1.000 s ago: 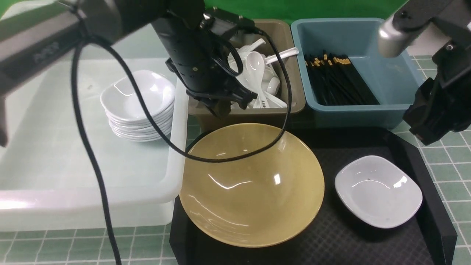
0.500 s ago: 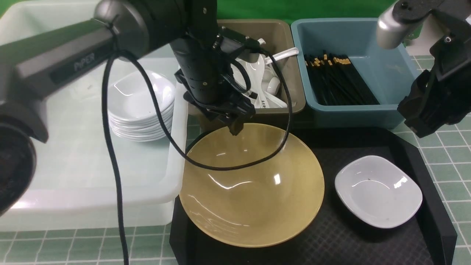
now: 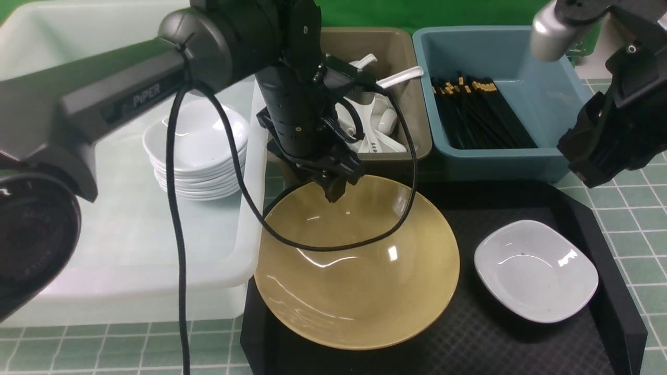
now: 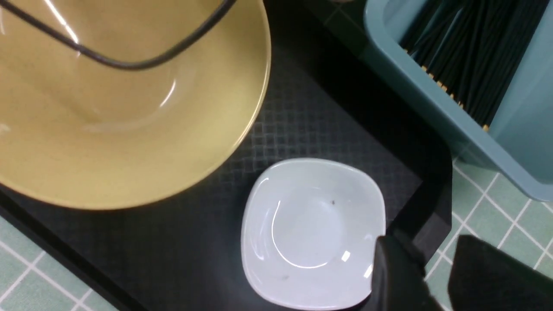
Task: On blue table put chopsticks spoon bowls plates into blue grey white boxes.
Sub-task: 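Grasp the large bowl on the tray by its rim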
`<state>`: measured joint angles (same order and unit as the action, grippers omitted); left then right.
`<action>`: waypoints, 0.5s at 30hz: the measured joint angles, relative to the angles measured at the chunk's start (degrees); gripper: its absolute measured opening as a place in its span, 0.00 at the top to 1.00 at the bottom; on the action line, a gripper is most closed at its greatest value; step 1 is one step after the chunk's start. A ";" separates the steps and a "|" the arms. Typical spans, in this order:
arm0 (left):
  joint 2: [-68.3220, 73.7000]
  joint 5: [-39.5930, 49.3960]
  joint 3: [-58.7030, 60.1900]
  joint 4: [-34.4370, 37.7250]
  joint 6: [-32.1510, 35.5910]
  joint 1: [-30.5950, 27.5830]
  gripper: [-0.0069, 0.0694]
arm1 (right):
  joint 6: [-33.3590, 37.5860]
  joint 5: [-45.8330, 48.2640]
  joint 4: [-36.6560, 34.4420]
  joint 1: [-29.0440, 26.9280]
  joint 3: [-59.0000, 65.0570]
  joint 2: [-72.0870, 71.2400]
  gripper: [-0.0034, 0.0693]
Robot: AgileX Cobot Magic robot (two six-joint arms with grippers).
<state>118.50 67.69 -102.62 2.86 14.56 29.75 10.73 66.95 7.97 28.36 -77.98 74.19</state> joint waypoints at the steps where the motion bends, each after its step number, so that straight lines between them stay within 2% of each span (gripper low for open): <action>1: 0.00 0.00 0.00 -0.01 0.00 0.00 0.42 | 0.00 -0.05 0.00 0.00 0.00 0.00 0.64; 7: 2.20 1.98 0.74 0.39 -1.05 3.48 0.46 | 0.01 -0.24 0.00 0.00 0.00 0.00 0.63; 15: 2.20 1.98 0.74 0.31 -3.60 3.70 0.42 | 0.07 -0.19 0.00 0.00 0.00 0.00 0.63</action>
<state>120.70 69.67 -101.89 3.17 10.96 33.45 10.81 66.76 7.97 28.36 -77.98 74.19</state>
